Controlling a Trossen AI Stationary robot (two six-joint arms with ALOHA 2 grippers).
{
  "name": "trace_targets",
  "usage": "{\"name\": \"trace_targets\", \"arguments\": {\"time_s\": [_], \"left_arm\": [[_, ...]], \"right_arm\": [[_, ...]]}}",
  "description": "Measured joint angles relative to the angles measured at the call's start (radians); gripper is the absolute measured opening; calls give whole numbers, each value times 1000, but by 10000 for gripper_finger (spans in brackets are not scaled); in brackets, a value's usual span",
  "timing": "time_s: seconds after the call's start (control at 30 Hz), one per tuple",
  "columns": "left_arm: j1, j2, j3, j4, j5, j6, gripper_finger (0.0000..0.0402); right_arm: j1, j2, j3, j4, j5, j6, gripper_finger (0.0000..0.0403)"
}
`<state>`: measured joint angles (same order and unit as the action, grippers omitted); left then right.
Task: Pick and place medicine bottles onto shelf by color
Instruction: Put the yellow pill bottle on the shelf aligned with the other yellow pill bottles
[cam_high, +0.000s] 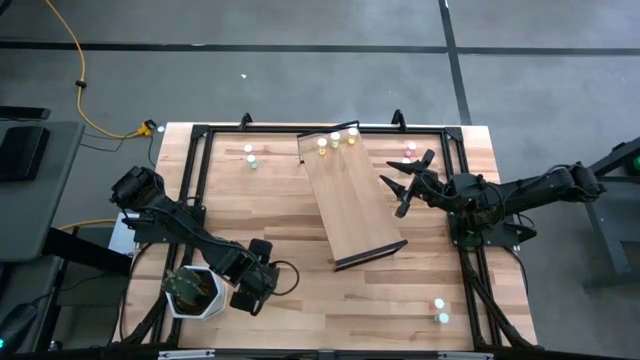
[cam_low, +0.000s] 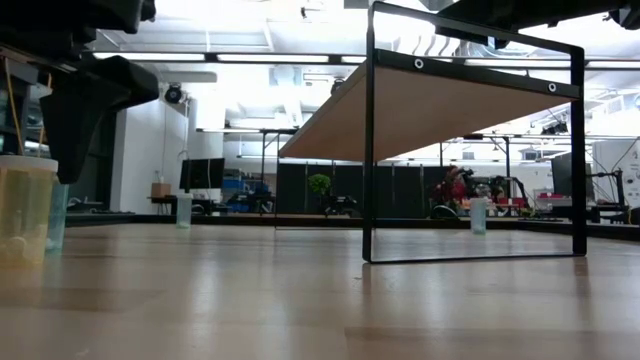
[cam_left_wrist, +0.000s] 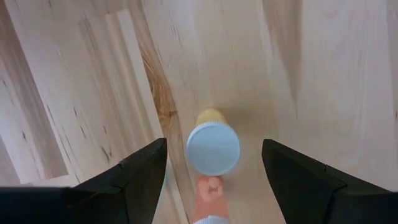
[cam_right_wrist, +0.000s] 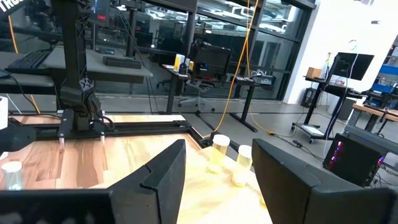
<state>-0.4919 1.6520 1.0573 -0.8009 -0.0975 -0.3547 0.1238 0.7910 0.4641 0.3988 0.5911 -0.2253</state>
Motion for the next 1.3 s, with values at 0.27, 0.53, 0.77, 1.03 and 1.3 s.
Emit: {"name": "trace_targets", "arguments": {"time_s": [0.27,0.53,0.77,1.03,1.3], "left_arm": [[0,0,0,1,0,17,252],[0,0,0,21,-21,26,248],[0,0,0,21,-23,36,200],[0,0,0,20,-23,36,158],[0,0,0,20,-31,51,131]], "right_arm": [[0,0,0,-1,0,-3,177],[0,0,0,-1,0,-3,177],[0,0,0,-2,0,-3,177],[0,0,0,-3,0,-3,177],[0,0,0,-8,0,-7,177]]}}
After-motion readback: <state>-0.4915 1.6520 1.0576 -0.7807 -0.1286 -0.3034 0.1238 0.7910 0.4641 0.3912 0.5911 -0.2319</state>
